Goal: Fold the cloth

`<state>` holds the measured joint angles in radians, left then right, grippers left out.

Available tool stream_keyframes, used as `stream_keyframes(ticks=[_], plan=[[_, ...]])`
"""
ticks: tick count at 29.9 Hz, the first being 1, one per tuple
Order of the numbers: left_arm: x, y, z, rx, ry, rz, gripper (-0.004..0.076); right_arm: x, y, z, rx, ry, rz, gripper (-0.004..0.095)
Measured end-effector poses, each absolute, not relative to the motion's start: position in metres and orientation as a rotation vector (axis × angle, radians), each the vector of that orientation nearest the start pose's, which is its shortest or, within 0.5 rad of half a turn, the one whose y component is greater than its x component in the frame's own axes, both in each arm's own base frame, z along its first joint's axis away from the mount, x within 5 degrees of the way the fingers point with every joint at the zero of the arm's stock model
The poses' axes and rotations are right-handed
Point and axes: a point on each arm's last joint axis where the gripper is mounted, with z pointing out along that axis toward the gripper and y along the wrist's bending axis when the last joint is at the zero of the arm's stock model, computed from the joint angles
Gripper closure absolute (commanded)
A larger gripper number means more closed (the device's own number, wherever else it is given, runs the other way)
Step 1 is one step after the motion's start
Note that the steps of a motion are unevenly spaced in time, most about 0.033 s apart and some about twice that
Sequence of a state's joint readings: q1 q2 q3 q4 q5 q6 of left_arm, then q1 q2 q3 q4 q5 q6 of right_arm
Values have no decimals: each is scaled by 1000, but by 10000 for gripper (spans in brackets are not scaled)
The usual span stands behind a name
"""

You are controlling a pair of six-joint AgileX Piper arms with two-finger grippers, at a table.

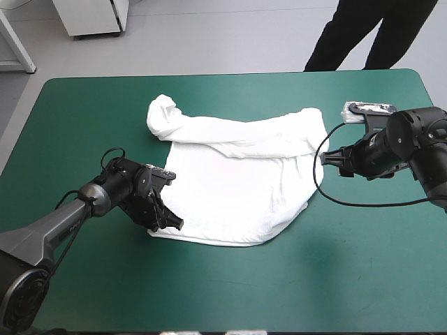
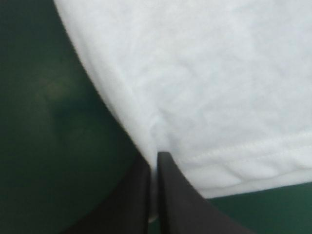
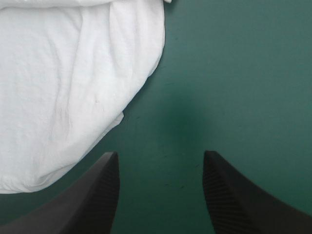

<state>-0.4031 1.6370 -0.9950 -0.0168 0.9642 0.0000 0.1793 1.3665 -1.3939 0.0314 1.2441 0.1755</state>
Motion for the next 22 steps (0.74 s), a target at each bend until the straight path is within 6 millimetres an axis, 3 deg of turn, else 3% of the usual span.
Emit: stream_keyframes(ticks=[5, 10, 22], plan=[[261, -119, 198, 674, 3010, 3, 734, 259, 74, 365, -113, 2737, 169, 420], [261, -120, 198, 682, 3007, 7, 734, 274, 99, 344, -172, 2778, 169, 380], [261, -120, 198, 692, 3006, 9, 734, 318, 116, 275, -154, 2934, 129, 345]])
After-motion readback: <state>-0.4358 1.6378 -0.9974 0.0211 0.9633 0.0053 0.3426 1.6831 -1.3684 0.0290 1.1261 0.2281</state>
